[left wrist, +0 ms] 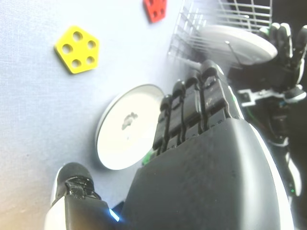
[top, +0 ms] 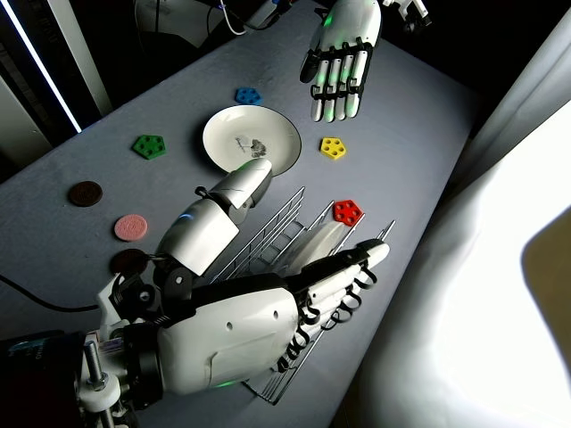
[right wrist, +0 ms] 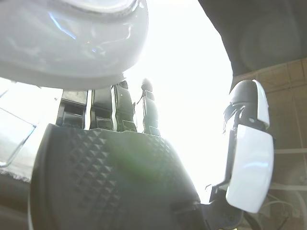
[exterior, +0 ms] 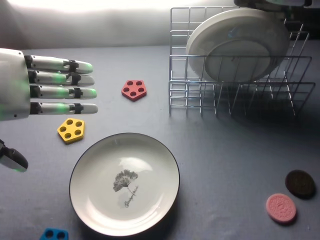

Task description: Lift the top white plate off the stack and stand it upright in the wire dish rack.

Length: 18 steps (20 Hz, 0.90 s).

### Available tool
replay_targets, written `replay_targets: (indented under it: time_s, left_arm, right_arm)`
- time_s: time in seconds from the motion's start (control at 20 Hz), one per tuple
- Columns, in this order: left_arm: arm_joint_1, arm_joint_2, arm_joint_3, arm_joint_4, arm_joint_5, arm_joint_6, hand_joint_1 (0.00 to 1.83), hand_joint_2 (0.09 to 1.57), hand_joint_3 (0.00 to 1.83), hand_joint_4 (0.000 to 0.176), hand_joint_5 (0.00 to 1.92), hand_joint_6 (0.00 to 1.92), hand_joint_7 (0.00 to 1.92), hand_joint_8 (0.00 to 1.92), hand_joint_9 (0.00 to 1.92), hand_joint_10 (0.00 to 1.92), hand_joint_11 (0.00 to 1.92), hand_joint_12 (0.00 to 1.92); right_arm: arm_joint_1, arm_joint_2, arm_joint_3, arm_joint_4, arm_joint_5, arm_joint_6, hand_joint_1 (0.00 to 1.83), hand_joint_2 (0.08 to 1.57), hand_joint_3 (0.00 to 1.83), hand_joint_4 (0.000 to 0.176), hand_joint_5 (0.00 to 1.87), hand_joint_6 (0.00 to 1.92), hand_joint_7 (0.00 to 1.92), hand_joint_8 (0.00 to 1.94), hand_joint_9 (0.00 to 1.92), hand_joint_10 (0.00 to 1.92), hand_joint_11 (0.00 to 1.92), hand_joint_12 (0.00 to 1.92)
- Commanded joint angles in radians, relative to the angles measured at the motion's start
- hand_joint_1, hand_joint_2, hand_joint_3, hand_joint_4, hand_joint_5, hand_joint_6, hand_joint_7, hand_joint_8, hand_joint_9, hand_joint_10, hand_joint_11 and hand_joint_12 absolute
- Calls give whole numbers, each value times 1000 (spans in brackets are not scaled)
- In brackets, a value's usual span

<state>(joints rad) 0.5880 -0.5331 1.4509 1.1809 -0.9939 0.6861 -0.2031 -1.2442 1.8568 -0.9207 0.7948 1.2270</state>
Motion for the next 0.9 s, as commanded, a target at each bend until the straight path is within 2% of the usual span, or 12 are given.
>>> replay_targets:
  time_s: [0.0, 0.2, 0.4, 0.45, 0.5, 0.8, 0.85]
  left_arm:
    - [-24, 9, -3, -68, -56, 4, 113, 929, 0, 0, 62, 3, 71, 2, 62, 3, 1, 122]
    - [-26, 9, -4, -68, -57, 3, 133, 927, 0, 0, 65, 3, 71, 3, 61, 3, 9, 106]
    - [-27, 10, -4, -66, -57, 1, 152, 920, 0, 0, 71, 5, 78, 5, 69, 5, 29, 111]
    - [-27, 10, -4, -65, -57, 1, 155, 930, 1, 0, 55, 1, 64, 1, 62, 2, 15, 109]
    - [-27, 10, -4, -65, -57, 0, 141, 932, 1, 0, 44, 0, 47, 0, 43, 0, 2, 83]
    - [-28, 10, -5, -63, -57, -2, 161, 921, 0, 0, 65, 4, 60, 1, 54, 2, 23, 92]
    - [-28, 10, -5, -62, -57, -2, 162, 924, 0, 0, 51, 0, 59, 2, 49, 0, 8, 88]
  right_arm:
    - [20, 14, 3, 89, 49, 7, 491, 846, 0, 176, 110, 0, 76, 0, 70, 0, 152, 287]
    - [35, 19, -2, 102, 49, 3, 482, 871, 0, 176, 80, 0, 50, 0, 51, 0, 104, 382]
    - [55, 24, -3, 101, 49, 2, 489, 875, 0, 176, 80, 3, 48, 7, 46, 7, 83, 393]
    - [61, 25, -3, 98, 49, 2, 485, 879, 0, 176, 92, 0, 54, 1, 55, 0, 47, 543]
    - [68, 25, -2, 96, 49, 2, 477, 879, 1, 176, 95, 1, 58, 2, 50, 0, 32, 557]
    - [86, 25, 2, 92, 49, 2, 419, 877, 0, 176, 67, 1, 20, 2, 10, 2, 0, 507]
    - [89, 25, 2, 94, 49, 2, 355, 876, 0, 176, 59, 1, 22, 2, 4, 1, 0, 471]
